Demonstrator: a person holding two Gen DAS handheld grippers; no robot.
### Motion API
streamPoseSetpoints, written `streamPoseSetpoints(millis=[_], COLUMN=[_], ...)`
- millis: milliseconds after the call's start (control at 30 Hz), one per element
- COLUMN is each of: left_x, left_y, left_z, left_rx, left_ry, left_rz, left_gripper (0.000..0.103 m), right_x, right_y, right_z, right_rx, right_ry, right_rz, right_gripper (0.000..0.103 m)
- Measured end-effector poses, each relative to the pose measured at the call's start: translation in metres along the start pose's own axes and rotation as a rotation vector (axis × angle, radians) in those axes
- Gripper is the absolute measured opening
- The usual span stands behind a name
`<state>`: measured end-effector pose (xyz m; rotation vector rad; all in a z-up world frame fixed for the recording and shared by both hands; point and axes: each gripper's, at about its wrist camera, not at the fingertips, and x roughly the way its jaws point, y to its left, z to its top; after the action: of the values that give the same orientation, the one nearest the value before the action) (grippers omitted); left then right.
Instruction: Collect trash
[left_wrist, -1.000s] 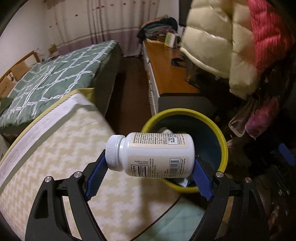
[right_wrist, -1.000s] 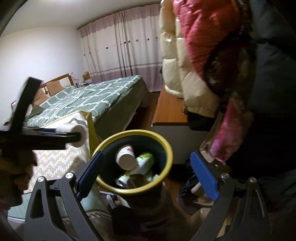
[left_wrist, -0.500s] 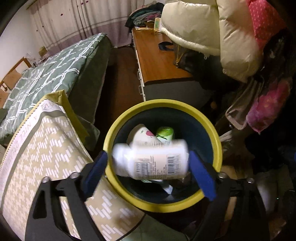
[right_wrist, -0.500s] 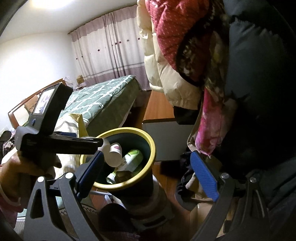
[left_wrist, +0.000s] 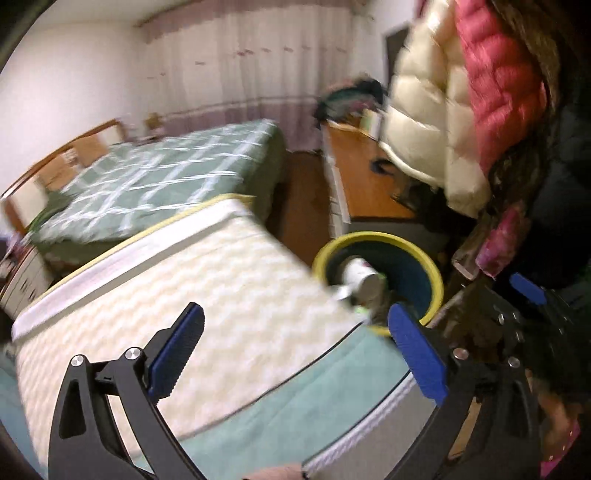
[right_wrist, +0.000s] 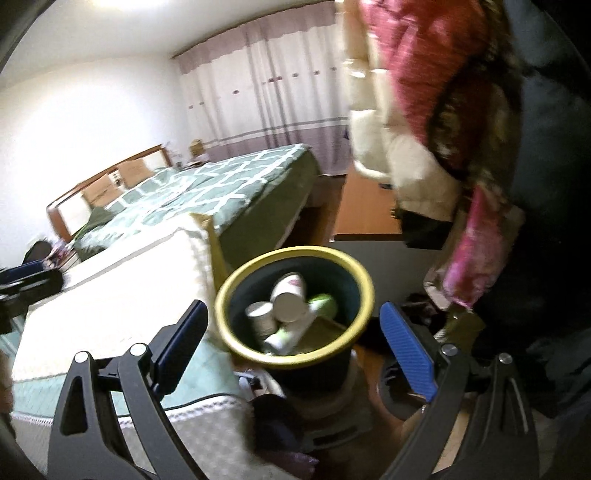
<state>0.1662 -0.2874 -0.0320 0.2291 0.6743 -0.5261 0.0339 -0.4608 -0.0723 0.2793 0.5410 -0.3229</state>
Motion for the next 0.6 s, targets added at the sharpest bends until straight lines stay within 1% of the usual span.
streamPoseSetpoints(millis=[100,167,233,367,400,500,567,600], left_x=[-0.039,-0.066,-0.087,-0.121,-0.128,-0.151,-0.164,-0.171], left_y=[0.035,0.060,0.080,0.117,0.122,0.131,0.134,0.134], left_z=[-0.026,-0.049,-0.071,-0.112,-0.119,-0.138,-0.146,-0.149], left_rx=[-0.055,-0.108,-0.163,-0.294,-0.310,-0.344,-0.355,-0.359], left_ry=[-0.032,-0.064,-0.075,-0.084,-0.087,-0.115,-0.137,-0.152], left_rz=[0.067,0.141,0.191,0.213,0.221,0.278,0.308,0.335], left_gripper=[0.098,0.098,0.098,0.098,0.098,0.098,0.098,0.098], right_x=[-0.007,-0.015,-0.025,-0.046,-0.052,-0.067,-0.074,-0.077], right_y=[0.027,0.045,0.060,0.080,0.084,0.088,0.089,0.089], right_z=[-0.001,-0.002,-0.003,-0.005,-0.005,-0.006,-0.005,-0.006], right_rx=[-0.052,-0.089,-0.123,-0.172,-0.179,-0.196,-0.200,-0.200], right_ry=[0.001,-0.008,-0.016,-0.037,-0.042,-0.061,-0.072,-0.075], right_rz=[0.054,0.082,0.106,0.135,0.141,0.152,0.158,0.161], right_gripper=[0.090,0.090,0.090,0.091,0.091,0.093,0.093,0.093])
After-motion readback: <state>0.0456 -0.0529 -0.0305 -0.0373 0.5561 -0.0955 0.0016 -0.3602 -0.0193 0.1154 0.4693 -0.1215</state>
